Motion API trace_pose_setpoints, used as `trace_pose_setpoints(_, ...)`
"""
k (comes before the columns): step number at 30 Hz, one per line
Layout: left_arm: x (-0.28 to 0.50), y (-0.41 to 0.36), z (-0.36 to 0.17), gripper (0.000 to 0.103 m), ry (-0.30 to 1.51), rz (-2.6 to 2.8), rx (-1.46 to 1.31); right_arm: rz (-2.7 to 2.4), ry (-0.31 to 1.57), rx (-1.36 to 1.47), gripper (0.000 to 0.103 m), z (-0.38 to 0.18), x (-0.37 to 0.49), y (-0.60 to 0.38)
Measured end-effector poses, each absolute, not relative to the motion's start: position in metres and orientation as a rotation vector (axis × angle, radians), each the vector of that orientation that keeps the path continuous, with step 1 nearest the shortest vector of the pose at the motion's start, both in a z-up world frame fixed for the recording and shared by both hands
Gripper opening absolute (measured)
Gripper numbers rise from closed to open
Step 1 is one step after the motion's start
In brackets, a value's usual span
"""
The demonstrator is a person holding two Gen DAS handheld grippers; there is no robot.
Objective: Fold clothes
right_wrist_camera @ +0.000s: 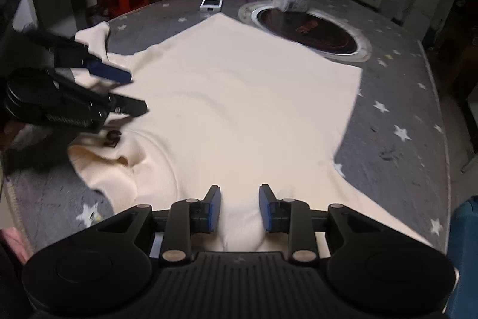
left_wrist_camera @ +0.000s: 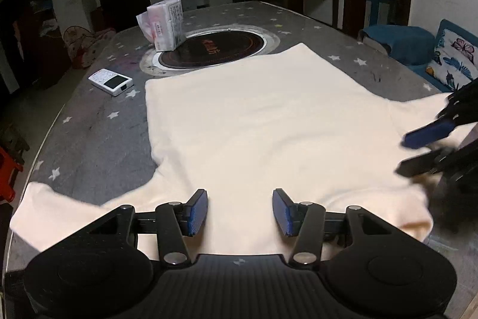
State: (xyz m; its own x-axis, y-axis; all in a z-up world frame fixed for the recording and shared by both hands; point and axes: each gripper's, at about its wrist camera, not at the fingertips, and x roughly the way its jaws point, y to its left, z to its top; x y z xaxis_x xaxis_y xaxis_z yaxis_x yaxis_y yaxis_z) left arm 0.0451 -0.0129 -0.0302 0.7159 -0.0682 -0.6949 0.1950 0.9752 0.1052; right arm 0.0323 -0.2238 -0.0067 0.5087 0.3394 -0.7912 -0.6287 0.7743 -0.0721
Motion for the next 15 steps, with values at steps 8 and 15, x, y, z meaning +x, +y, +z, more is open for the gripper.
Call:
trace_pose_setpoints(8, 0.037, -0.016, -0.012, 0.055, 0.713, -0.147, 0.131, 0.343, 0.843, -0.194, 0.029, 0.006, 0.021, -0.309)
trace_pose_setpoints(15, 0.034, -0.053, -0.006, 0.062, 0.689, -0.252, 0.154, 0.094, 0.843, -0.066, 0.036, -0.004, 0.026, -0.386)
